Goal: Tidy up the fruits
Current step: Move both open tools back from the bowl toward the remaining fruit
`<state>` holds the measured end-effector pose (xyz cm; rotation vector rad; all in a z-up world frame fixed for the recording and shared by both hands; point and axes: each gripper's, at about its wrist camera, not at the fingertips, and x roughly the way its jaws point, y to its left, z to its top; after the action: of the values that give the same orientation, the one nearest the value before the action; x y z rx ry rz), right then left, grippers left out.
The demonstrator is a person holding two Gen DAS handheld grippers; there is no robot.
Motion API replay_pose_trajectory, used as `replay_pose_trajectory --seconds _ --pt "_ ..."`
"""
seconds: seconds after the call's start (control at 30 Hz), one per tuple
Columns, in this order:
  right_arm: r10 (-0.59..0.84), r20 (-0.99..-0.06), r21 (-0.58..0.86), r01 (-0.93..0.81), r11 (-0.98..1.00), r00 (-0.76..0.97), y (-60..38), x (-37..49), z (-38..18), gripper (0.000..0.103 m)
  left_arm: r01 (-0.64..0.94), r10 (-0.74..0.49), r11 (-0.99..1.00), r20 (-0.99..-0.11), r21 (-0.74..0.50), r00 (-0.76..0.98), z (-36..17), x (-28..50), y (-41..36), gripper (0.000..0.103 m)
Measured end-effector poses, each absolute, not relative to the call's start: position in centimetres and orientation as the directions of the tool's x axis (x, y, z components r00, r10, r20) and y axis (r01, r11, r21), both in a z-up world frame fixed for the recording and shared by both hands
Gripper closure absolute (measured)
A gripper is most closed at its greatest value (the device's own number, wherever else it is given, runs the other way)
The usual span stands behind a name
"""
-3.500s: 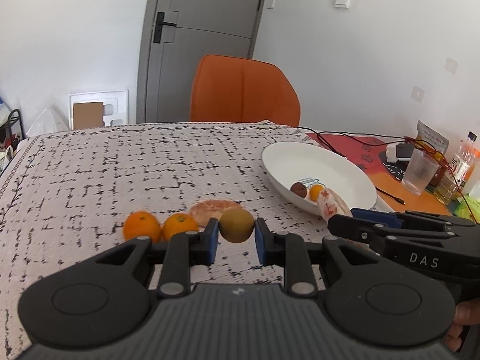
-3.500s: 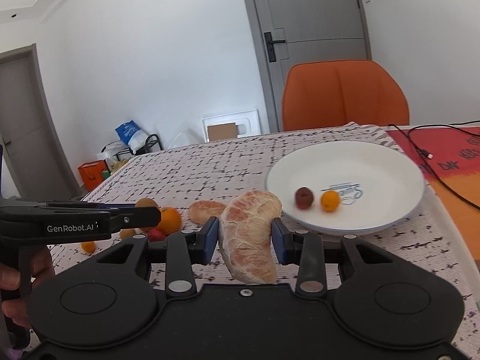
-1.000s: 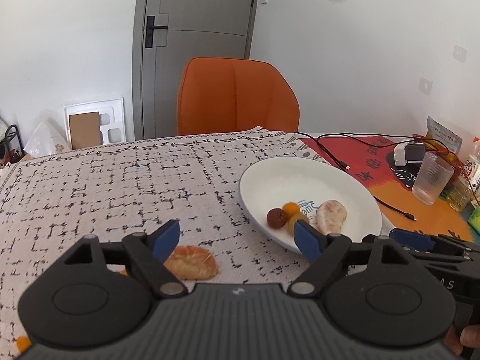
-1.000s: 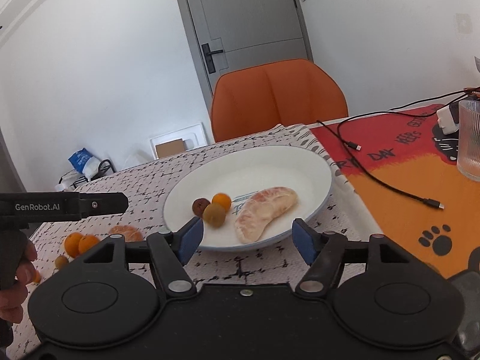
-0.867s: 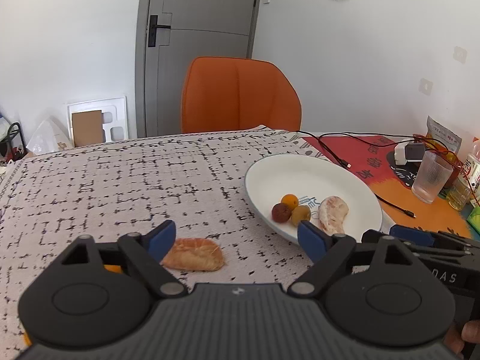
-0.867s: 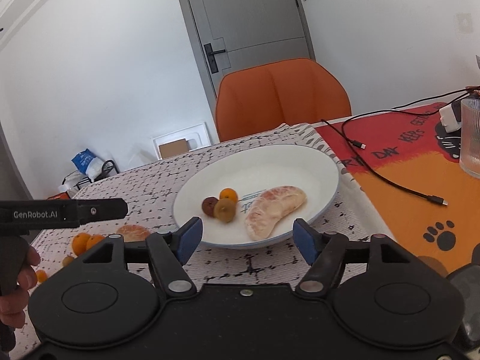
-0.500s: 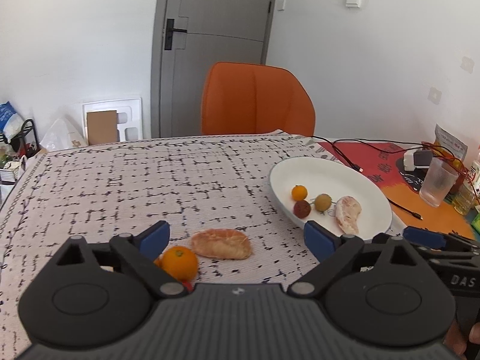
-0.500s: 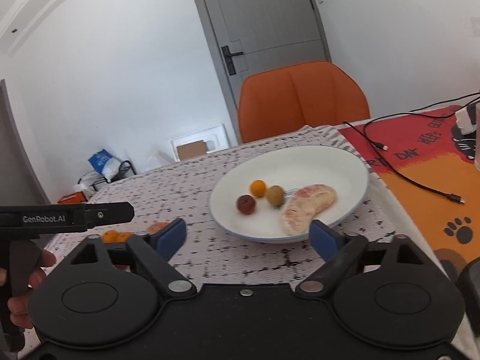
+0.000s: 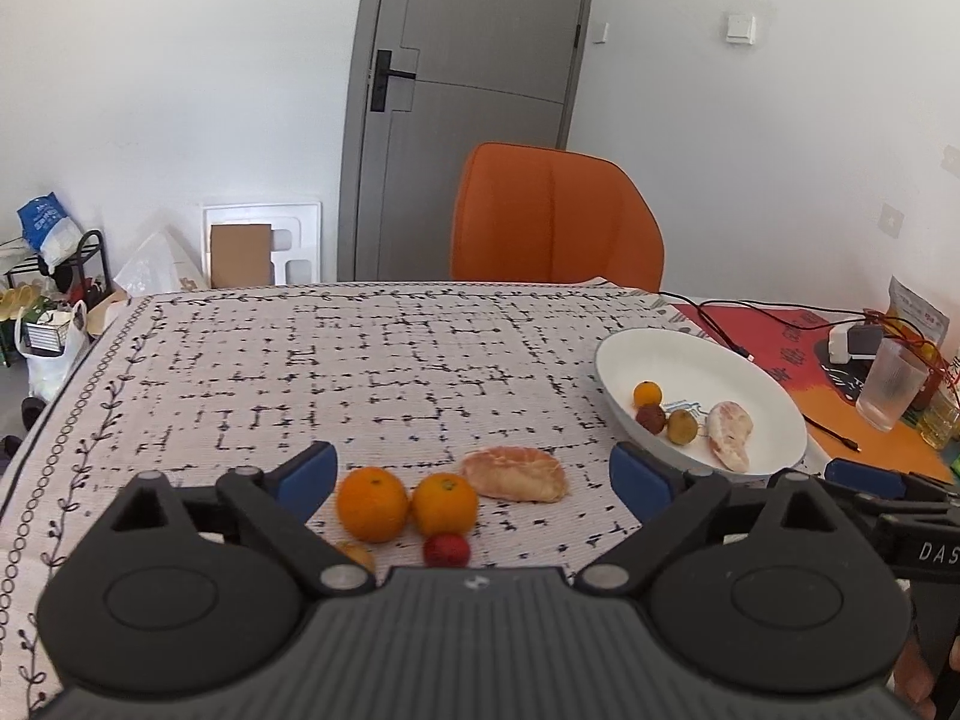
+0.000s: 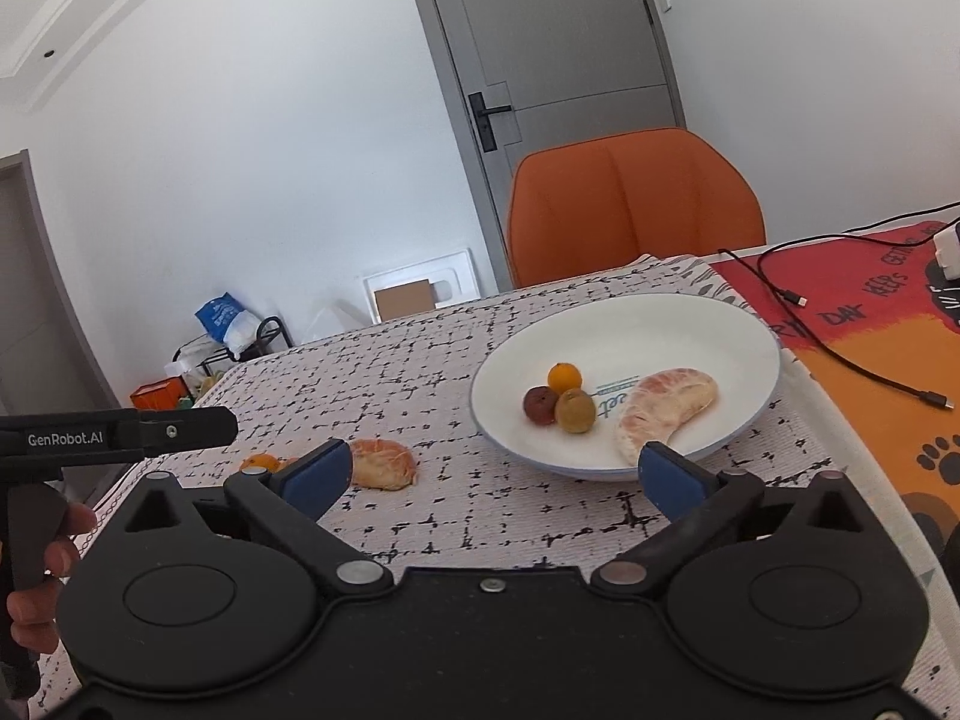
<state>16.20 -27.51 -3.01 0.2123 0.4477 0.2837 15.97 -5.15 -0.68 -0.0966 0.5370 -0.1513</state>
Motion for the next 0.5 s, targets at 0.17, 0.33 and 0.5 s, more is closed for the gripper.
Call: replay_pose_trajectory --seconds 0.17,0.33,0.5 --pt "0.334 -0.397 0.259 -0.245 0.934 0.855 -26.8 16.0 -3.2 0.000 0.094 -0.148 0.987 -0.490 -0.134 0.859 -0.5 15.5 -3.9 0.006" --pt "0.368 -0.407 0.262 -0.279 0.924 0.836 -25.7 16.3 -3.3 0.000 0.060 -0.122 0.989 -0.494 -0.139 0.861 -0.8 15.3 -2.5 0.006" --pt "0.387 -0.416 0.258 -0.301 0.918 0.823 -24.9 16.8 -3.7 0.000 0.046 -0.113 0.989 -0.501 -0.144 0.858 -1.4 15.1 -1.4 0.006"
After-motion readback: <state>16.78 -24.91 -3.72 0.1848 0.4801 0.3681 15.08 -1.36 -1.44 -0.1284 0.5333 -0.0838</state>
